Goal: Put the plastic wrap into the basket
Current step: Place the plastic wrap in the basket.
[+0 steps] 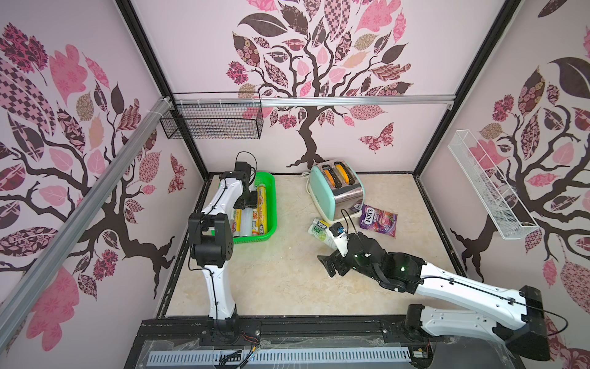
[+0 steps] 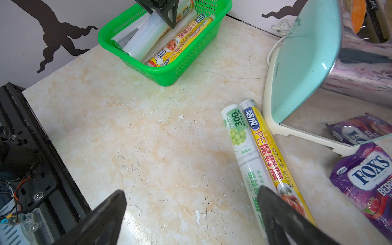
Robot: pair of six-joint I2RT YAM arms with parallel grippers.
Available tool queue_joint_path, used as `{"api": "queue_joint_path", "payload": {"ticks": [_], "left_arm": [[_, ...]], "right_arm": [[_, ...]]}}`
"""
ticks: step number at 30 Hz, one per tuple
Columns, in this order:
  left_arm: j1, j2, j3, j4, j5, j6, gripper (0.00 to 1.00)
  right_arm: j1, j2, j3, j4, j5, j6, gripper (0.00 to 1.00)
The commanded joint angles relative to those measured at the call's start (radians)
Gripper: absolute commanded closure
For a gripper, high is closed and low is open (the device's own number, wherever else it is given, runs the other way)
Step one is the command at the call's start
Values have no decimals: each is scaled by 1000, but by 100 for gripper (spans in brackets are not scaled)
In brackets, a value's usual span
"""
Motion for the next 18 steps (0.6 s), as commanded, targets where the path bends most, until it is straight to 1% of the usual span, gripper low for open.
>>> {"api": "queue_joint_path", "payload": {"ticks": [1, 5, 9, 15, 17, 18], "left_arm": [[3, 15, 9, 41, -44, -4, 45], [3, 28, 7, 56, -70, -5, 44], [4, 28, 3, 70, -93, 1, 36], [-1, 0, -14, 74, -113, -9, 35], [-1, -17, -25, 76, -119, -13, 35], [-2, -31, -28, 70, -115, -11, 34]], "right_arm": [[5, -15, 43, -28, 73, 69, 1], [5, -87, -15, 56, 85, 98, 1], [5, -127, -54, 87, 86, 129, 1], [3, -85, -28, 9, 95, 132, 1], [-1, -45, -3, -35, 66, 93, 1], [-15, -22, 18, -77, 27, 68, 1]]}}
